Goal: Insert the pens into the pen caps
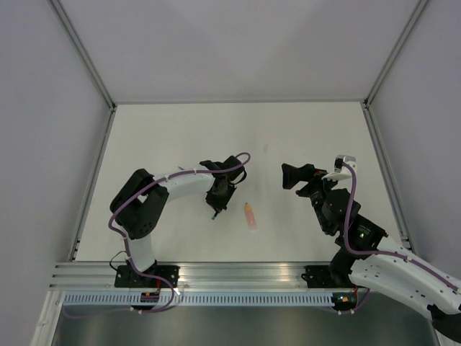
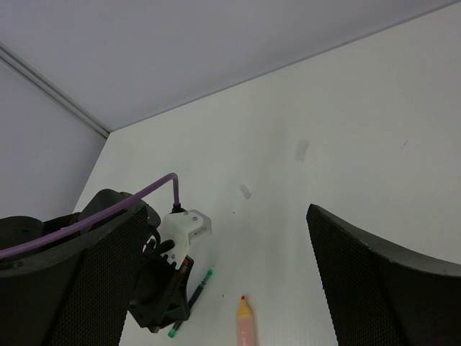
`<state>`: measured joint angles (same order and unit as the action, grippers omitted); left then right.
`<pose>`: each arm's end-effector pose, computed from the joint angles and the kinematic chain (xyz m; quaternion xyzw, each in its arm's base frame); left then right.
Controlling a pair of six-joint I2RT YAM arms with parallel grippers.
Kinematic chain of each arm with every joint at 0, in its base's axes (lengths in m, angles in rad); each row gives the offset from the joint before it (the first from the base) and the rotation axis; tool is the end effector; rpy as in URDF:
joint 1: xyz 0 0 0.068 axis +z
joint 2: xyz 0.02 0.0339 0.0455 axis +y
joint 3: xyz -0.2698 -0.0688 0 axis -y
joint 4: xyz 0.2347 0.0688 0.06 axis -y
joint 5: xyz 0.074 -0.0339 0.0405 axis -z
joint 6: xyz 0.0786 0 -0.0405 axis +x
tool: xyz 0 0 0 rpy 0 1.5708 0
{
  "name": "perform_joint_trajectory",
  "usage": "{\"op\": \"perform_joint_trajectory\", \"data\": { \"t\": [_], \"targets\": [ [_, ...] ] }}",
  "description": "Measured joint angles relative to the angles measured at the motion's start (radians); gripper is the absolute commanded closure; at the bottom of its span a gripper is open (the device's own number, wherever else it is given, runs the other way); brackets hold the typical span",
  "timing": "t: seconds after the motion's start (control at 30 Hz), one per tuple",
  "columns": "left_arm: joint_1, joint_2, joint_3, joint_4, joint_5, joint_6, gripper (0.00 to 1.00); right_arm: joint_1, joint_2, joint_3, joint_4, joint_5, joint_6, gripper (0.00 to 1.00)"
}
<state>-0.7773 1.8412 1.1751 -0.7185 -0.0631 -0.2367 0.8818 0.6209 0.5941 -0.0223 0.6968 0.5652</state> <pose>0.2472 -0.2363 0.1258 0.2629 0.9598 -0.0177 0.0965 0.1476 0.0998 0.3176 0.1251 0.7093 0.2437 0.6494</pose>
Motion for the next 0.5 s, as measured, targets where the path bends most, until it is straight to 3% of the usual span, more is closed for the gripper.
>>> {"op": "perform_joint_trajectory", "data": {
  "t": [0.07,0.33,0.5],
  "targets": [
    [0.000,0.000,-0.002,0.004,0.003,0.000,0.98,0.000,-0.003,0.000,0.000,0.000,0.000,0.02],
    [0.015,-0.063,-0.065,0.055,-0.010,-0.021,0.98,0.000,0.014,-0.001,0.021,-0.018,-0.001,0.02],
    [0.024,-0.222,-0.101,0.085,-0.012,-0.055,0.98,0.000,0.051,-0.009,0.055,-0.130,0.003,0.03]
  ]
}}
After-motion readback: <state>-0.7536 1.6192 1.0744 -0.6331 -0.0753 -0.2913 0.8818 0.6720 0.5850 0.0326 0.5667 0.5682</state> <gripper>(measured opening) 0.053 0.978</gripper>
